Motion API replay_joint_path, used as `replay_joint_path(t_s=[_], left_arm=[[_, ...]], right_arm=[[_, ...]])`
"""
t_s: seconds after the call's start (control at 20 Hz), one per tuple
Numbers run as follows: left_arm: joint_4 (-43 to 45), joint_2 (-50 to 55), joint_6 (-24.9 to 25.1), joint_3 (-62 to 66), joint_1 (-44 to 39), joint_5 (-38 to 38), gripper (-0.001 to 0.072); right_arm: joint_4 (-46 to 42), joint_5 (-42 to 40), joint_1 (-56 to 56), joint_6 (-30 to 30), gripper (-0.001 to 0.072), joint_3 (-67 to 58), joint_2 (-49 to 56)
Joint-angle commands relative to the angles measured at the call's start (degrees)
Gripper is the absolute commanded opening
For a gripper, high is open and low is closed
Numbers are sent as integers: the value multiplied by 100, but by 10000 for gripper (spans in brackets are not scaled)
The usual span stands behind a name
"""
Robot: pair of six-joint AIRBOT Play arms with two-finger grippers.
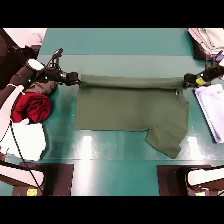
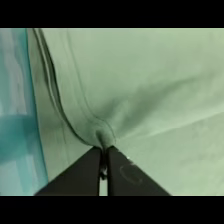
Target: Fold the shirts.
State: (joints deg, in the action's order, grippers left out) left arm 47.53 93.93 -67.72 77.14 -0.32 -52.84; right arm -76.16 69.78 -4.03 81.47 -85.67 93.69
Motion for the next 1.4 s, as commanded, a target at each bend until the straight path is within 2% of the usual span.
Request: replay_joint_path(t_s=[0.0, 0.05, 0.1, 0.15, 0.2, 0.25, 0.3, 0.45, 0.6, 0.7, 0.75, 0.8, 1.0, 1.2, 1.35], left_arm=[[31, 11, -118, -212, -11, -234, 27], [28, 11, -243, -212, -11, -295, 28], [28, 9, -337, -210, -11, -354, 68], [28, 11, -446, -210, -11, -396, 353], [28, 9, -557, -208, -11, -466, 574], [35, 4, -629, -201, 2, -595, 518], [74, 2, -656, -140, 33, -800, 493], [249, -280, -726, -15, 291, -1515, 494], [1318, -929, -726, -92, 501, -2308, 494], [1565, -1405, -728, -595, 581, -2618, 495], [1550, -1617, -728, -951, 616, -2594, 495], [1537, -1816, -728, -1349, 619, -2494, 495], [1255, -2330, -726, -2986, 619, -1910, 494], [181, -2339, -365, -3904, 616, -1357, 494], [-57, -2339, -271, -4253, 616, -1196, 494]], right_arm=[[13, -254, 11, 72, 20, 839, -310], [13, -251, 11, 125, 22, 960, -341], [15, -195, 11, 201, 28, 1016, -345], [13, -92, 11, 203, 122, 1016, -343], [15, 15, 9, 205, 348, 1010, -350], [15, 229, 9, 205, 408, 933, -348], [13, 487, 0, 201, 408, 833, -356], [15, 1137, -144, 68, 405, 730, -758], [72, 1300, -424, -136, 405, 1342, -1617], [636, 1318, -702, -404, 399, 1891, -2186], [990, 1290, -863, -483, 336, 2146, -2433], [1331, 1222, -999, -533, 308, 2363, -2632], [2212, 1119, -1346, -839, 308, 3062, -3283], [2260, 1123, -1364, -852, 308, 3254, -3512], [2269, 1139, -1364, -852, 308, 3252, -3512]])
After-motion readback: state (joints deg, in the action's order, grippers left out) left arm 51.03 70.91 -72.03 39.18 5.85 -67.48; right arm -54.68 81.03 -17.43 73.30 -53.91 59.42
